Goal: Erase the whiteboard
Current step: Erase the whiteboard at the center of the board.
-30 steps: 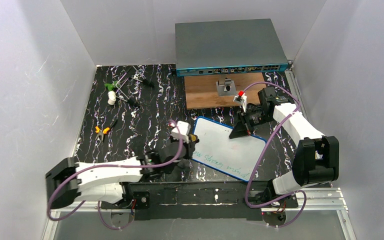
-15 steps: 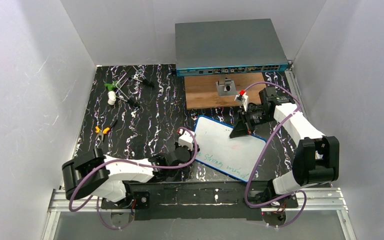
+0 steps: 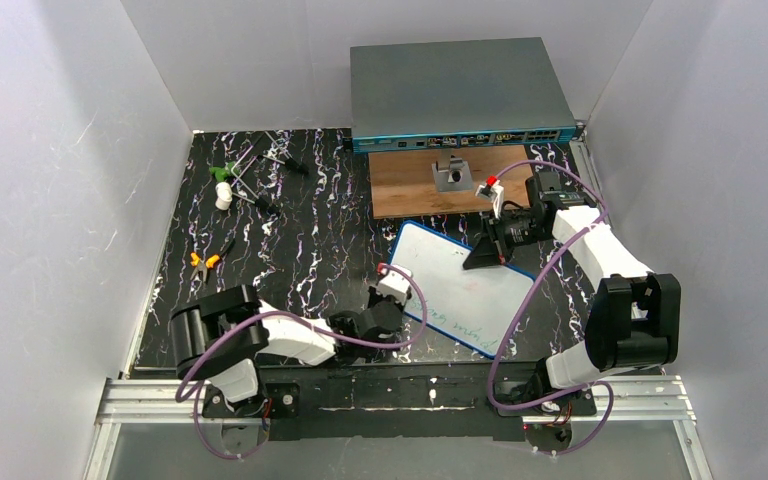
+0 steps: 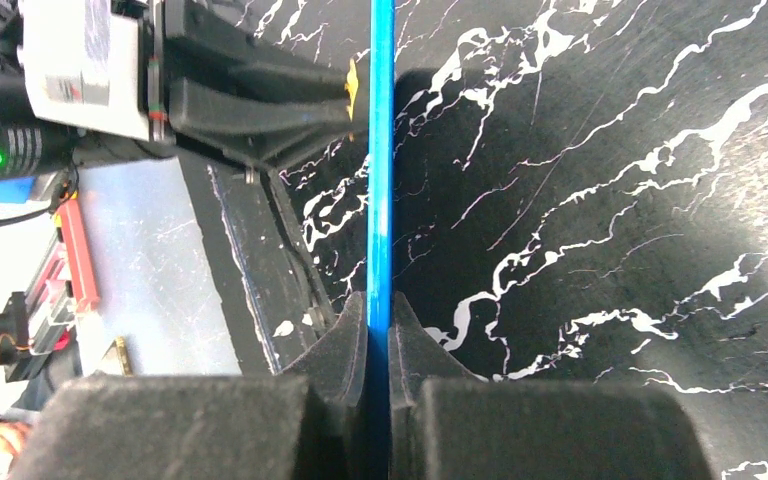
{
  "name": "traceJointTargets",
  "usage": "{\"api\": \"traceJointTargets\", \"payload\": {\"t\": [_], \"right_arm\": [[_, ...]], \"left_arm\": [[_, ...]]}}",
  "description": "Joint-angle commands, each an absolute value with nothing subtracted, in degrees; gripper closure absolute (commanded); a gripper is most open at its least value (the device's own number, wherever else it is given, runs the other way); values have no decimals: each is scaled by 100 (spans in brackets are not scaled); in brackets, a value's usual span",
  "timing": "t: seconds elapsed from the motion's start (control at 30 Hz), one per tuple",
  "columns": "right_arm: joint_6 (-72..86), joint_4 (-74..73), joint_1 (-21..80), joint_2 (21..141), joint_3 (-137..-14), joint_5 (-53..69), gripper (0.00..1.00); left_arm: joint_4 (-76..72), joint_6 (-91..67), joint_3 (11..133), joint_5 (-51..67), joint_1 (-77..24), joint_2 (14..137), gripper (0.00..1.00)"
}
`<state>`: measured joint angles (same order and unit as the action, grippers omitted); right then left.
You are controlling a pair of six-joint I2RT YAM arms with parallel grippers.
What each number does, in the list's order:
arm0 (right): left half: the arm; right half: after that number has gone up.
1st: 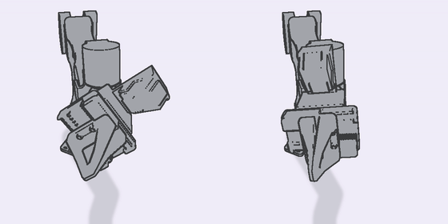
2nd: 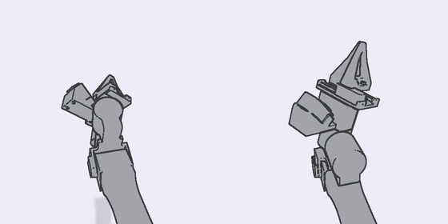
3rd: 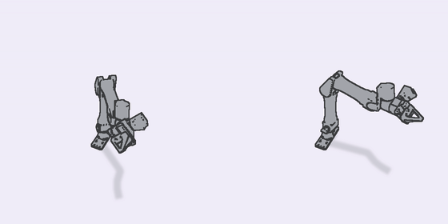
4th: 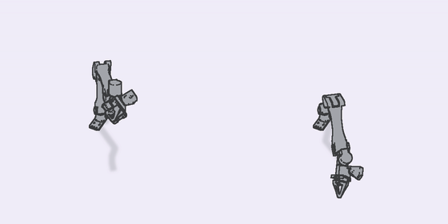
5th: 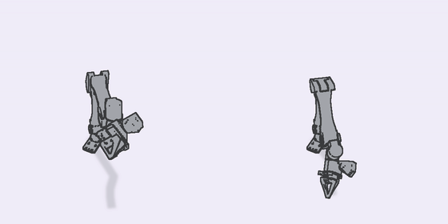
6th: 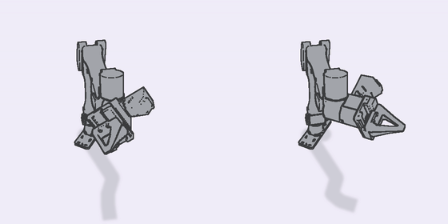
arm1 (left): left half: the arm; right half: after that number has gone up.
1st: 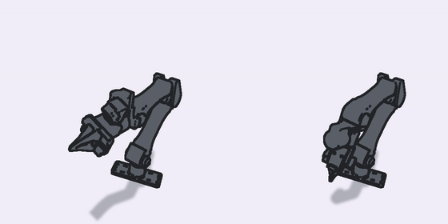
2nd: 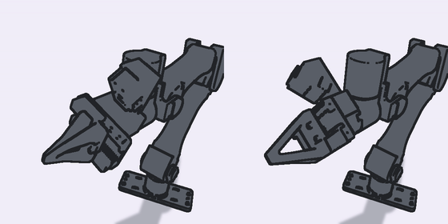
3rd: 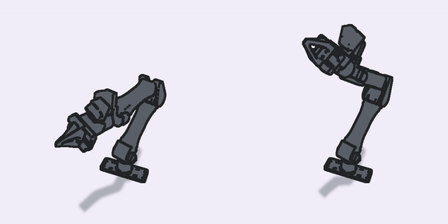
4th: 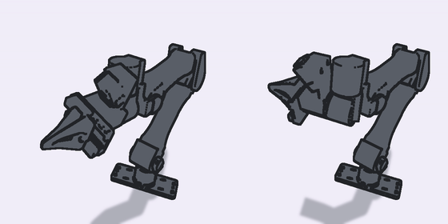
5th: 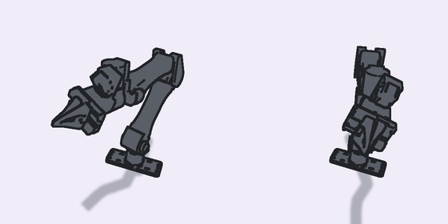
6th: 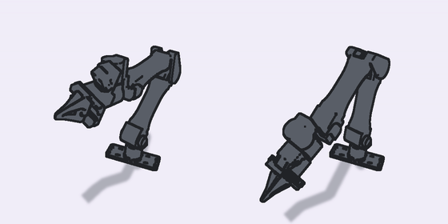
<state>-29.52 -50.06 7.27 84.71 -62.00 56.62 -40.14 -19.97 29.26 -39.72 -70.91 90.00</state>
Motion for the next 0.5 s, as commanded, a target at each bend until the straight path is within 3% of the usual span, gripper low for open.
{"api": "traceJointTargets", "payload": {"t": [0.0, 0.27, 0.47], "right_arm": [[-2859, -5299, 870, 8315, -6214, 6116, 99], [-2870, -5304, 870, 8306, -6218, 6125, 99], [-2880, -5303, 870, 8323, -6215, 6109, 99]], "left_arm": [[-4335, -1679, 3394, -3244, -7402, 9476, 100], [-3770, -2314, 2981, -4557, -7172, 8911, 100], [-3064, -2832, 2681, -4537, -6695, 8217, 100]]}}
